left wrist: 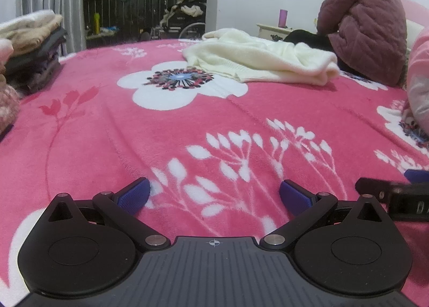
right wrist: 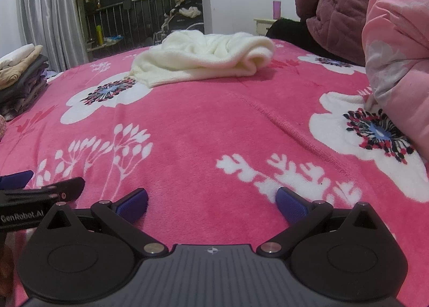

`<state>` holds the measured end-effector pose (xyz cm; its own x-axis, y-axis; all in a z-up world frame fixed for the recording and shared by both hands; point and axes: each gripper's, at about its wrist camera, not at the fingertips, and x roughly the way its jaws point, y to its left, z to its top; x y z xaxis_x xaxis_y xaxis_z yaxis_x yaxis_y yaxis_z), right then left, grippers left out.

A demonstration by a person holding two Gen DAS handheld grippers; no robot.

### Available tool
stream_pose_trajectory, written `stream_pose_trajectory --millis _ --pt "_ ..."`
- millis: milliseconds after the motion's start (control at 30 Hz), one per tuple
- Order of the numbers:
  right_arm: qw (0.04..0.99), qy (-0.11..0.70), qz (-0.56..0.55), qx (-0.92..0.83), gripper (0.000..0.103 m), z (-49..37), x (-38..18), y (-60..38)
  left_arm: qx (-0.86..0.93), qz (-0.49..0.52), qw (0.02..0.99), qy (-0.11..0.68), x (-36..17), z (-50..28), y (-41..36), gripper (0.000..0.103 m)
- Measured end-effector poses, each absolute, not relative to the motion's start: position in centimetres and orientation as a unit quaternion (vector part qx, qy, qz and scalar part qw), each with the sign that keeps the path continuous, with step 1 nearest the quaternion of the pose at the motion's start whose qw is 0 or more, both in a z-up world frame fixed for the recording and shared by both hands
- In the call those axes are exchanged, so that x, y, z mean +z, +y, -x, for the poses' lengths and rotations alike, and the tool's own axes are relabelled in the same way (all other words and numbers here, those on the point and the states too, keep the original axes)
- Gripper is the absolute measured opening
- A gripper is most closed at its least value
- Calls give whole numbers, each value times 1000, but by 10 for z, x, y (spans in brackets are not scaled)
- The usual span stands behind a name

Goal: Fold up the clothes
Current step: 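Move both grippers toward the crumpled cream sweater on the bed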

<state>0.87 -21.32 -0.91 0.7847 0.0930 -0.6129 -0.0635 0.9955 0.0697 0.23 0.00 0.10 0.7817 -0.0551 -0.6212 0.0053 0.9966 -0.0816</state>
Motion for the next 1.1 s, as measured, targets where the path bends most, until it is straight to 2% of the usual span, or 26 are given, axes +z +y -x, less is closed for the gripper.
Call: stream_pose_trajectory --millis 133,233,300,500,767,900,1100 --pt "937 345 -39 26 103 -10 15 -214 -12 32 939 341 17 -22 10 103" --pt "931 360 -52 15 103 -11 33 -214 5 -42 957 287 37 5 -12 103" --pt "930 364 -52 5 103 -12 49 -213 4 -60 952 300 54 4 -15 103" --pt "943 331 -37 -8 103 -6 111 -195 11 8 934 358 113 -3 3 103" --pt "944 329 -10 -2 103 6 152 -174 -16 60 918 391 162 1 24 103" --pt "943 334 2 -6 103 7 166 -168 -9 75 914 399 173 0 30 103" --pt "943 331 19 -20 103 10 177 -162 43 34 919 390 173 2 36 103"
